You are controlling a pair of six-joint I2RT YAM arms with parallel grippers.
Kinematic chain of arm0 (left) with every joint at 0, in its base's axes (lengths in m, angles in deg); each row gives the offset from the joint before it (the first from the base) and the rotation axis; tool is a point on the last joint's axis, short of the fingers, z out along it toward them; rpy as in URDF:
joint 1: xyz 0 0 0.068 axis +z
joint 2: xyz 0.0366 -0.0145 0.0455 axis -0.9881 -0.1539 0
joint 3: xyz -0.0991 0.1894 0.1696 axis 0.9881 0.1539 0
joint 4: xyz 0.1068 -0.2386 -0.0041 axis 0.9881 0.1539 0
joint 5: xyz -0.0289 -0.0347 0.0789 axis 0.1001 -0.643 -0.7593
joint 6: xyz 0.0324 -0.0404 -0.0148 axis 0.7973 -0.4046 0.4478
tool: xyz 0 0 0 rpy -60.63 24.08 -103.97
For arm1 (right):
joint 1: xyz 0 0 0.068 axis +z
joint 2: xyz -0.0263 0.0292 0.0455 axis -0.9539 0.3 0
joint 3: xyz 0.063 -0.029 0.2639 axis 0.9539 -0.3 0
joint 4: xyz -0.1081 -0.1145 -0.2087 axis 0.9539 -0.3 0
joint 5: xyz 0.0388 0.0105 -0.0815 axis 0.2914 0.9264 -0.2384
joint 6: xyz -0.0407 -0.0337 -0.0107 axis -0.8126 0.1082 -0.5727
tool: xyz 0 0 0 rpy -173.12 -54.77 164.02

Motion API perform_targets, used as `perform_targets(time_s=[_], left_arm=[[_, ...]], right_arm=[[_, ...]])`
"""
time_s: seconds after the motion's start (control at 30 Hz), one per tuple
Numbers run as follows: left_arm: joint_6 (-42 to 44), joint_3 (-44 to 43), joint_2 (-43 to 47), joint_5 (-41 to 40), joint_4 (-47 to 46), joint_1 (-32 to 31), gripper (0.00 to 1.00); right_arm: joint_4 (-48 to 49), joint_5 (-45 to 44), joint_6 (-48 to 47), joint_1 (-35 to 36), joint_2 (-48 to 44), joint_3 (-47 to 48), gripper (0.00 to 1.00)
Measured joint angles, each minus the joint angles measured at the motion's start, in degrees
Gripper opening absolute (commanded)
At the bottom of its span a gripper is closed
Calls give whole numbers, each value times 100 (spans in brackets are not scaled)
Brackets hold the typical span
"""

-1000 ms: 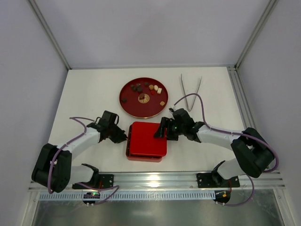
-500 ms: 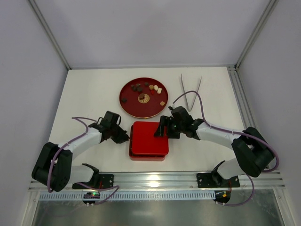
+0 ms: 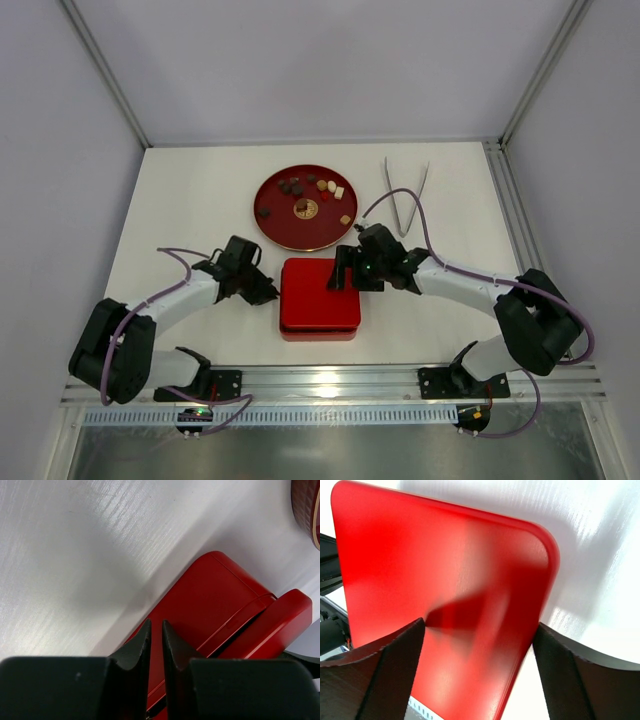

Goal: Pack the chocolate

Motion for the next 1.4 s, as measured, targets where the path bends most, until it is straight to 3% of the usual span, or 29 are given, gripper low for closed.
perform_targets(time_s=[1.4], left_arm=[[-140, -74, -87, 7, -116, -170, 13]], right_arm=[[-1099, -1285, -319, 651, 0, 660, 89]])
